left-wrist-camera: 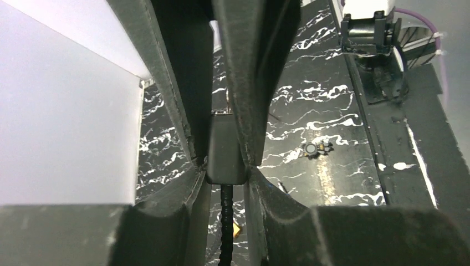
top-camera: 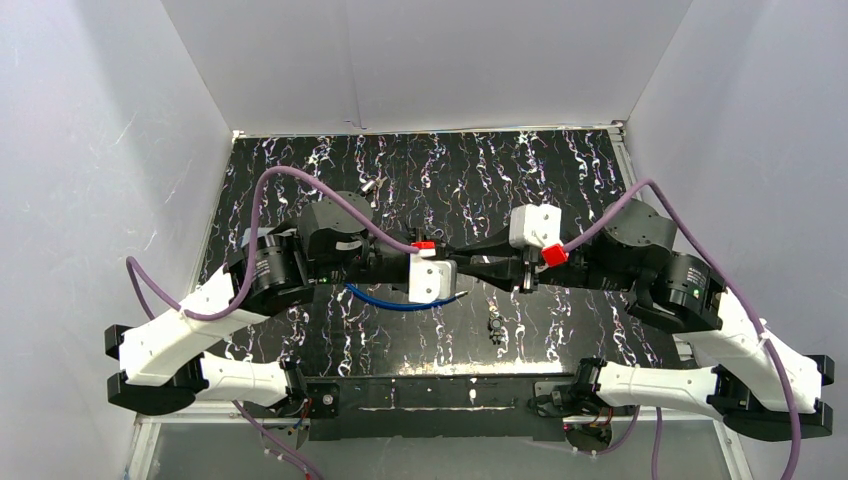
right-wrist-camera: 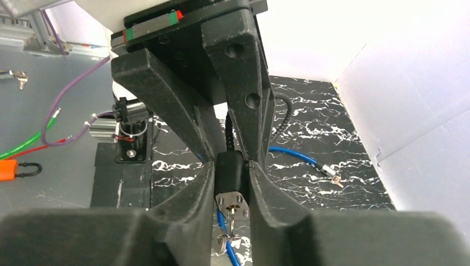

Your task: Unlock with the key

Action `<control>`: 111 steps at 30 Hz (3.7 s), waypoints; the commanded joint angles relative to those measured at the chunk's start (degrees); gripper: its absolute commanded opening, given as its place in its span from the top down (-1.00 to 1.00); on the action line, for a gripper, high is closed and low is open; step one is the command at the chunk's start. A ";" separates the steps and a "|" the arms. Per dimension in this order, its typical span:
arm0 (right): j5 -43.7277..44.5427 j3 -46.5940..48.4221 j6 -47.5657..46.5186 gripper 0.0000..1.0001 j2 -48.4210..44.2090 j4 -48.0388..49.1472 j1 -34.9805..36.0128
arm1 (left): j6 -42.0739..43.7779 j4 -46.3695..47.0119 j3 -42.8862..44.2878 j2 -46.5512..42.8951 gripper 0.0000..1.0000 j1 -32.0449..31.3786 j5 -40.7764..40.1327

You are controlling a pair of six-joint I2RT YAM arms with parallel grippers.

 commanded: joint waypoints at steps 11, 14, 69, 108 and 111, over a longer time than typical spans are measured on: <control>7.94 -0.90 -1.06 0.97 -4.12 0.45 1.10 | -0.70 3.10 1.53 -2.31 -0.42 0.27 -2.04; 7.99 -1.03 0.44 0.97 -5.95 0.41 1.08 | 0.03 3.83 0.39 -3.65 -0.52 0.27 -3.71; 18.33 -14.19 35.28 0.44 -12.62 21.78 -0.33 | 50.06 20.33 -10.48 -7.85 0.86 -14.77 -27.09; 7.88 0.51 20.39 0.12 -6.97 0.48 -0.33 | 54.37 0.51 -8.81 -10.55 0.91 -21.25 -35.20; 6.82 -2.63 22.25 0.14 -7.27 3.76 -0.33 | 54.66 0.53 -7.32 -9.44 0.91 -22.64 -36.14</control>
